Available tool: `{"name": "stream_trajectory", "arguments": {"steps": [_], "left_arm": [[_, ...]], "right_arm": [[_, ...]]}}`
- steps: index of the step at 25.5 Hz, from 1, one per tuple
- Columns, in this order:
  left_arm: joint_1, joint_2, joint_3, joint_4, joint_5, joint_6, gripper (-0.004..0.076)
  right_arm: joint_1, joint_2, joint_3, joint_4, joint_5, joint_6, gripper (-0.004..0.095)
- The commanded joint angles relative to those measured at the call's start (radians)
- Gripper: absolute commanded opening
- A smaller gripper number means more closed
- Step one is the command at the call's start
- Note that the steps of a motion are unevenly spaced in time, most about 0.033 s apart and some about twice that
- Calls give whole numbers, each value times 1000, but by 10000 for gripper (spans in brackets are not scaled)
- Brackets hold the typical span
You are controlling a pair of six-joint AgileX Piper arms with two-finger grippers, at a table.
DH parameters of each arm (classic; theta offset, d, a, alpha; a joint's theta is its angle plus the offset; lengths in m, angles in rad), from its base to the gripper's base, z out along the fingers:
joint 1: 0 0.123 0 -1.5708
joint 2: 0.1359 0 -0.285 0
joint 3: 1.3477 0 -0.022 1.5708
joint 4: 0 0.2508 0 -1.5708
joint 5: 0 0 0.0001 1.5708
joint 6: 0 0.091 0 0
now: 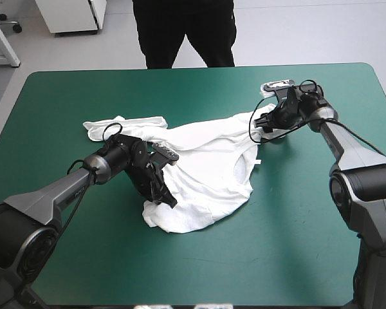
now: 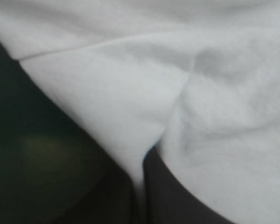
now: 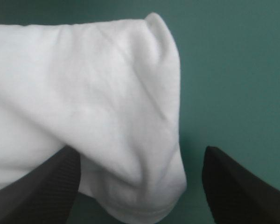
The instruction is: Fold the cloth
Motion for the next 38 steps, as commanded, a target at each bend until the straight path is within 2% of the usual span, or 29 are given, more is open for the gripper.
{"name": "stream_trajectory", "arguments": {"steps": [1, 3, 5, 10, 16, 18, 21, 25, 27, 30, 34, 38], "left_arm": [[-13, -8, 2, -48, 74, -13, -9], [-13, -8, 2, -48, 74, -13, -9], [-13, -8, 2, -46, 70, -13, -9], [-13, -10, 2, -4, 60, -7, -9], [-13, -200, -115, 77, 168, -52, -9], [-13, -355, -257, 184, 247, -130, -9], [-13, -501, -477, 308, 285, -186, -9], [-13, -555, -879, 367, 278, -188, -9], [-13, -555, -1025, 365, 242, -188, -9], [-13, -555, -1148, 340, 166, -188, -9], [-13, -555, -1275, 249, 82, -172, -9], [-13, -555, -1346, 176, 55, -158, -9]], "right_arm": [[-16, -2, -64, -9, 32, 19, 613], [-19, 16, -64, -11, 60, 21, 535], [-20, 31, -64, -13, 82, 21, 417], [-20, 43, -63, 9, 94, 17, -19], [-20, -67, -73, 24, 122, 14, -17], [-38, -189, -123, 43, 141, 13, -17], [-49, -360, -213, 93, 140, 14, -17], [-49, -595, -356, 186, 57, -9, -17], [-49, -686, -405, 214, 7, -33, -17], [-49, -784, -450, 234, -58, -47, -17], [-49, -902, -489, 234, -87, -47, -17], [-49, -1011, -489, 234, -111, -66, -17]]}}
